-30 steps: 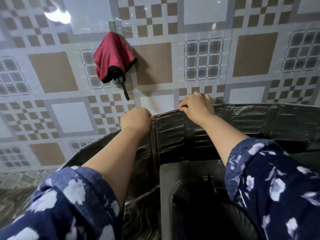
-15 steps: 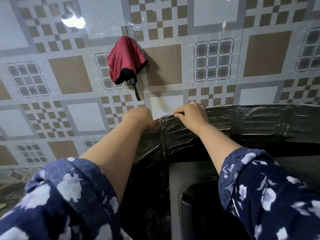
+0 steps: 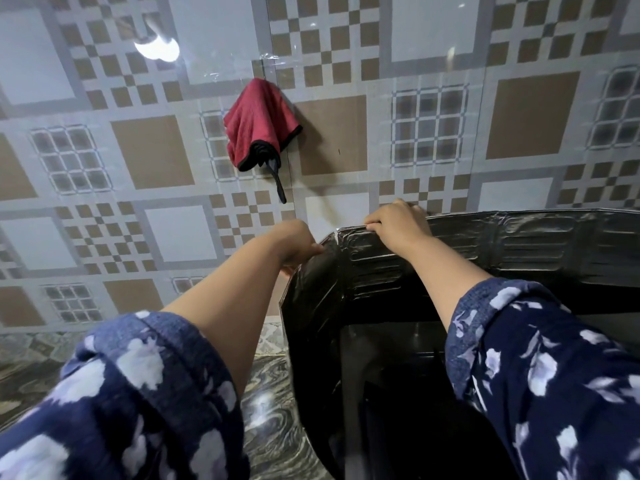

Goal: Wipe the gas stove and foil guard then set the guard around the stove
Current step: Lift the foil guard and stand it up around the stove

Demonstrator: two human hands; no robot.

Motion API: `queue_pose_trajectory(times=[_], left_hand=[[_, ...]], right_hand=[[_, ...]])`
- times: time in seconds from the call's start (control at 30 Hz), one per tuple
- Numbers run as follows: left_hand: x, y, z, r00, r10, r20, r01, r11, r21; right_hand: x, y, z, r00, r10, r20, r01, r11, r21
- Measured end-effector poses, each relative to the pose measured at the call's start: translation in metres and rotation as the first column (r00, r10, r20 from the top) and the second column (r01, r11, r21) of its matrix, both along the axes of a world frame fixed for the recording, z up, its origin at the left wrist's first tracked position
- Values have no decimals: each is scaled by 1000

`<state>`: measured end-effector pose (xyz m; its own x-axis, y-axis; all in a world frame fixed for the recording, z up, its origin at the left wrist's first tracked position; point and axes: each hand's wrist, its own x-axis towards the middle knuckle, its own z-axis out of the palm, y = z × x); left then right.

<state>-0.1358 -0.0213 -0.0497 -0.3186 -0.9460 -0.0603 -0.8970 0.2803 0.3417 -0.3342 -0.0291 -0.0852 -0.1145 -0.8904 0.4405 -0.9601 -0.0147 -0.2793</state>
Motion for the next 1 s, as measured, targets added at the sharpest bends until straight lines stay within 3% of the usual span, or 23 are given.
queue_pose_trajectory(times=[0.17, 0.27, 0.43, 0.73, 1.0], left_hand=[[-20, -2, -4, 1000, -5, 8, 6, 998, -60], [-26, -8, -13, 992, 34, -121, -40, 998, -49], [-30, -4, -15, 921, 144, -361, -117, 988, 96], [-19, 3, -22, 877, 192, -440, -145, 980, 139], [-36, -1, -28, 744, 206, -636, -154, 979, 137]], right_hand=[[-13, 5, -4, 998, -44, 51, 46, 998, -37], [-15, 2, -13, 997, -50, 54, 55, 995, -86], [-16, -4, -17, 996, -69, 60, 75, 991, -109], [-13, 2, -16, 999, -15, 29, 22, 972, -233], [-13, -5, -9, 996, -89, 2, 87, 965, -246]])
